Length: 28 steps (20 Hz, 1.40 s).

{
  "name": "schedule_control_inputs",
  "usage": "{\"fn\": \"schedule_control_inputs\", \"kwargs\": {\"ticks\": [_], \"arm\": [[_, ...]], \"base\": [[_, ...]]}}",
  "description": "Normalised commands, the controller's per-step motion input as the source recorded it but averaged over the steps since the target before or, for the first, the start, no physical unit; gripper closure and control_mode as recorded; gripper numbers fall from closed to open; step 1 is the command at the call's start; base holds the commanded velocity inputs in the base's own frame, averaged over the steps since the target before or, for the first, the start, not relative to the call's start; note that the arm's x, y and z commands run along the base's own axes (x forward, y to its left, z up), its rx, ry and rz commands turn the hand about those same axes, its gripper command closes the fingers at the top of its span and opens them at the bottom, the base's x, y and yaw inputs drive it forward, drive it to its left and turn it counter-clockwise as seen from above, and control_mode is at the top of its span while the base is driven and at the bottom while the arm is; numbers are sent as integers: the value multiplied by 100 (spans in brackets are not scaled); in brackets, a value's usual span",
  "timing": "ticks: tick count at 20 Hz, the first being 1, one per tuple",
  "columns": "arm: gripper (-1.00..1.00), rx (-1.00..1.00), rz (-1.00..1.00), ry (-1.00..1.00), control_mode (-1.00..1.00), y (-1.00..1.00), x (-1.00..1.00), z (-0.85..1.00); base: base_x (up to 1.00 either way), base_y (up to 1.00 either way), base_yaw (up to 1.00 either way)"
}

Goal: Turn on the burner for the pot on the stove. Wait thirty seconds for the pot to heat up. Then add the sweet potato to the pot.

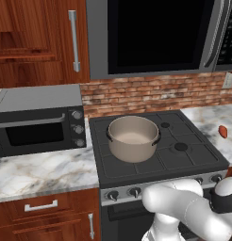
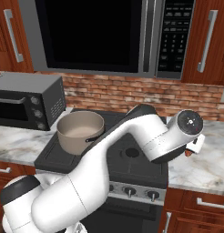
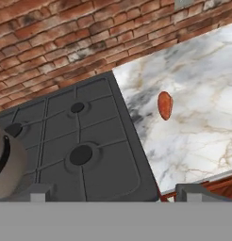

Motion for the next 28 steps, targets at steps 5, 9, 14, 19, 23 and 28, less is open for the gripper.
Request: {"fn": "schedule_control_inputs", "kwargs": {"ticks": [5,9,14,19,23,28], "arm": [[-100,5,-3,4,-100,-8,0,-11],[-100,1,-2,4,-100,0,0,-23],[-100,0,0,-2,-100,0,3,-26],[-100,0,0,0,-100,0,16,-17],[-100,0,0,0,-100,0,32,-4],[-100,1,0,0,-100,-2,37,-2]], "base": [[0,0,0],[0,0,0],[0,0,0],[0,0,0],[0,0,0],[0,0,0]]}}
